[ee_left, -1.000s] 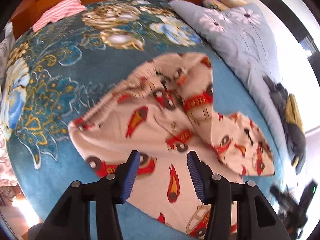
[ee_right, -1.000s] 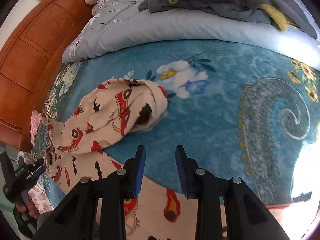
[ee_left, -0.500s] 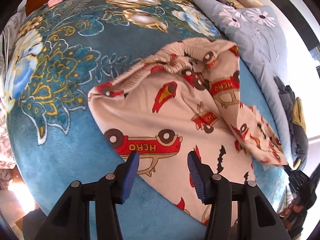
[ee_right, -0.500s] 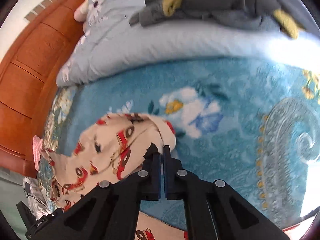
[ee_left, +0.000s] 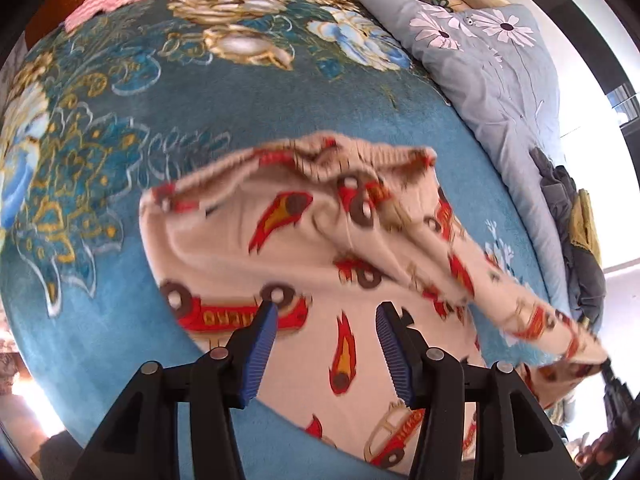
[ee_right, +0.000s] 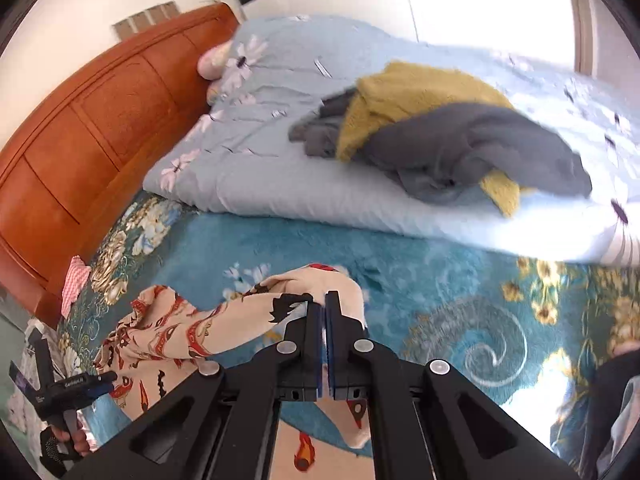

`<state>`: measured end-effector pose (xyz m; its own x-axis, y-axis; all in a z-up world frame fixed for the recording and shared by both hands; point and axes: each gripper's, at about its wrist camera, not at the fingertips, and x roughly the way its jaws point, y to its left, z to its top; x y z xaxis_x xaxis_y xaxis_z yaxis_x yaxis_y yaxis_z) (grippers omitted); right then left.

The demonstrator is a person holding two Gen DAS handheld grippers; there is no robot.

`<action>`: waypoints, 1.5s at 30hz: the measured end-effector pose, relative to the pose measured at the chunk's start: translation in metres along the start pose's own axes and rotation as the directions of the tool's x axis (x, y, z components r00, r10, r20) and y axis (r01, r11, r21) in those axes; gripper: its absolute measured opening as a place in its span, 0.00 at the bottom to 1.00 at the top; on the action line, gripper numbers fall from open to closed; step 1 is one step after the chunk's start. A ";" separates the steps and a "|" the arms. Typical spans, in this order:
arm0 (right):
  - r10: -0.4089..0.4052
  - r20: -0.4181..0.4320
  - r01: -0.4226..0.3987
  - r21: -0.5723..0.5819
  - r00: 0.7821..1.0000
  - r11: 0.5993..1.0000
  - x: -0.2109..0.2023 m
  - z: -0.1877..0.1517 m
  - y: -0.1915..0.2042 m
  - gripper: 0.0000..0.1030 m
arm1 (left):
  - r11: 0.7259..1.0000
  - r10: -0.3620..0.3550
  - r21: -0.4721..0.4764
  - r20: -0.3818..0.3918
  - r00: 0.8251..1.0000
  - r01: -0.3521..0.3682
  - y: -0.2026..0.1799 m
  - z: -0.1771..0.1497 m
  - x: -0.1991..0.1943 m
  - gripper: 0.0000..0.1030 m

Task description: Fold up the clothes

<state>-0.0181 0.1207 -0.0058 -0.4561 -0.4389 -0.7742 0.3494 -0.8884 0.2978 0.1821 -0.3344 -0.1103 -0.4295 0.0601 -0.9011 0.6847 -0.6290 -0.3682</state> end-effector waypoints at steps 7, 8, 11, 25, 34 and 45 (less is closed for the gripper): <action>0.012 -0.085 -0.008 0.047 0.996 0.999 0.011 -0.018 -0.021 0.01 | 0.988 0.092 0.122 0.034 0.995 -0.095 -0.020 0.045 0.005 0.57; 0.014 -0.091 -0.010 0.050 0.996 0.999 0.011 -0.022 -0.023 0.01 | 0.980 0.107 0.162 0.039 0.993 -0.112 -0.028 0.052 0.008 0.57; 0.008 -0.106 -0.002 0.059 0.994 0.998 0.015 -0.029 -0.026 0.01 | 0.940 0.147 0.306 0.040 0.988 -0.152 -0.057 0.063 0.024 0.60; -0.007 -0.144 0.022 0.106 0.990 0.994 0.023 -0.043 -0.038 0.01 | 0.784 0.265 0.556 0.101 0.959 -0.275 -0.099 0.080 0.087 0.10; -0.056 -0.073 0.059 0.038 0.996 0.998 -0.014 -0.025 -0.042 0.01 | 0.796 0.165 0.546 0.217 0.962 -0.259 -0.113 0.124 0.022 0.09; -0.080 -0.076 0.072 -0.096 0.994 0.993 -0.090 -0.022 -0.026 0.01 | 0.799 0.012 0.580 0.253 0.967 -0.162 -0.107 0.103 -0.051 0.09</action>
<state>0.0324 0.1859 0.0437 -0.4190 -0.3551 -0.8357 0.3924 -0.9008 0.1860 0.0702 -0.3499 -0.0013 -0.5563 -0.1459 -0.8180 0.2749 -0.9614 -0.0155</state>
